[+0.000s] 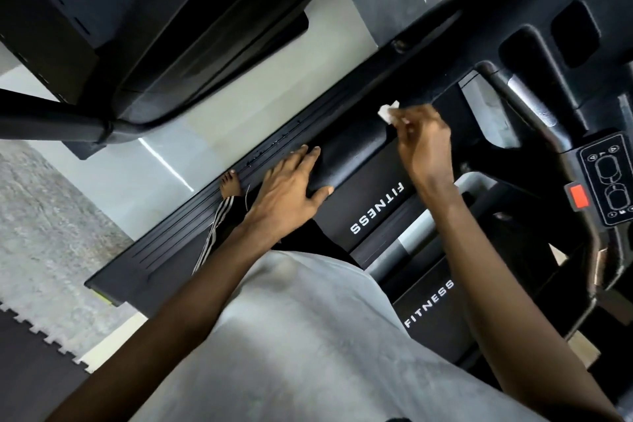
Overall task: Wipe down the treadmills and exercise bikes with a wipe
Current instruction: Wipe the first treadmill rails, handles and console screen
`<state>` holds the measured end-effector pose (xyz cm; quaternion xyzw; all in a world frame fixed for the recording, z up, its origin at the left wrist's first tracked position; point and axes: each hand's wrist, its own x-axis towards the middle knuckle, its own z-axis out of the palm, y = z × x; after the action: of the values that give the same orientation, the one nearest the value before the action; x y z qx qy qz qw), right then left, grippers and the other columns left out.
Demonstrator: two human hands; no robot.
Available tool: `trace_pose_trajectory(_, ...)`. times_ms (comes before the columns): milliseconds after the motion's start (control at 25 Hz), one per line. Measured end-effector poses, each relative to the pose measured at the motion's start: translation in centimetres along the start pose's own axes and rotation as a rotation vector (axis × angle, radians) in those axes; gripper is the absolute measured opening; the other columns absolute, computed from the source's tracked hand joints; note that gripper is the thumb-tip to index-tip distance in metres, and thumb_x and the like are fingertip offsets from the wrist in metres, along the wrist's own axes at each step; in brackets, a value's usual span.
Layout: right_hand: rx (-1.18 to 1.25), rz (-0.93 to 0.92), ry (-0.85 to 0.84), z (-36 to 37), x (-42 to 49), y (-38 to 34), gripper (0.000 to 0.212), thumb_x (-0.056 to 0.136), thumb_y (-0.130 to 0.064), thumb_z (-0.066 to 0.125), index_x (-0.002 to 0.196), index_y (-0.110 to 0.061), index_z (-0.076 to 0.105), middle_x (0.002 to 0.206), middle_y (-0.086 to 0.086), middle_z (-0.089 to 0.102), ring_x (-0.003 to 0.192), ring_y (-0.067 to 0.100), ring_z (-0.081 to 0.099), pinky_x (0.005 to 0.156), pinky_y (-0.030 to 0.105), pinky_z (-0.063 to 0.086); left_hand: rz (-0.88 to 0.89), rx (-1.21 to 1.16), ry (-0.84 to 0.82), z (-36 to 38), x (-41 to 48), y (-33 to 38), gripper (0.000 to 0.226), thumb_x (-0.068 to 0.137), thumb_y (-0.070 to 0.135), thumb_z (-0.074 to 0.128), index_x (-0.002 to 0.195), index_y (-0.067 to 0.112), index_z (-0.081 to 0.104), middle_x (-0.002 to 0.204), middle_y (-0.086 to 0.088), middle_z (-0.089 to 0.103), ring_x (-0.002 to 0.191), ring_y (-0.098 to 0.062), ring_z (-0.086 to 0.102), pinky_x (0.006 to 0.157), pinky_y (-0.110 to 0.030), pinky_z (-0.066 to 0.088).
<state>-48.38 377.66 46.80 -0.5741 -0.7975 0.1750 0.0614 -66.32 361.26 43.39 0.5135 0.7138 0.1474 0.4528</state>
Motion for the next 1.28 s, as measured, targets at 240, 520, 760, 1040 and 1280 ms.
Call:
trace_pose_trajectory(240,-0.004,-0.176,-0.157,0.3,-0.5,0.6,0.026,0.098,-0.012,0.053,0.117,-0.009,0.071,0.107,0.008,0.061,0.090,0.023,0.064,0.087,0.029,0.052,-0.051,0.021,0.080,1.8,1.2,1.1,0.073,0.095,0.050,0.058,0.156,0.021,0.031,0.161,-0.006,0.032,0.146,-0.026,0.032,0.120,-0.042,0.025)
trace_pose_trajectory(520,-0.021,-0.220,-0.150,-0.8,5.3,3.6,0.038,0.092,0.001,0.050,0.122,-0.011,0.070,0.113,0.011,0.061,0.101,0.026,0.061,0.096,0.024,0.047,-0.134,0.098,0.318,4.6,1.3,3.5,0.068,0.097,0.061,0.046,0.150,0.019,0.042,0.148,-0.006,0.050,0.135,-0.025,0.045,0.112,-0.046,0.035)
trace_pose_trajectory(760,-0.123,-0.500,-0.329,-0.5,3.0,3.9,0.050,0.090,0.002,0.046,0.138,-0.008,0.055,0.135,0.010,0.052,0.119,0.029,0.049,0.101,0.035,0.044,-0.193,0.043,0.322,4.3,1.9,3.6,0.074,0.090,0.070,0.048,0.148,0.024,0.046,0.146,-0.002,0.052,0.135,-0.023,0.046,0.112,-0.045,0.035)
trace_pose_trajectory(1040,-0.400,-0.443,-0.550,1.8,5.9,1.4,0.052,0.102,-0.025,0.035,0.150,-0.005,0.039,0.157,0.009,0.038,0.147,0.021,0.029,0.123,0.039,0.010,-0.310,-0.199,0.075,0.8,3.7,2.9,0.072,0.088,0.064,0.061,0.147,0.025,0.047,0.147,-0.002,0.052,0.133,-0.023,0.049,0.112,-0.039,0.039)
trace_pose_trajectory(1280,-0.546,-0.433,-0.815,3.5,8.8,-2.1,0.048,0.104,-0.030,0.028,0.143,-0.010,0.049,0.150,0.009,0.047,0.141,0.024,0.039,0.121,0.041,0.016,-0.274,-0.239,-0.192,-2.0,5.5,1.2,0.080,0.084,0.062,0.069,0.150,0.024,0.043,0.149,-0.002,0.051,0.134,-0.021,0.049,0.109,-0.029,0.037)
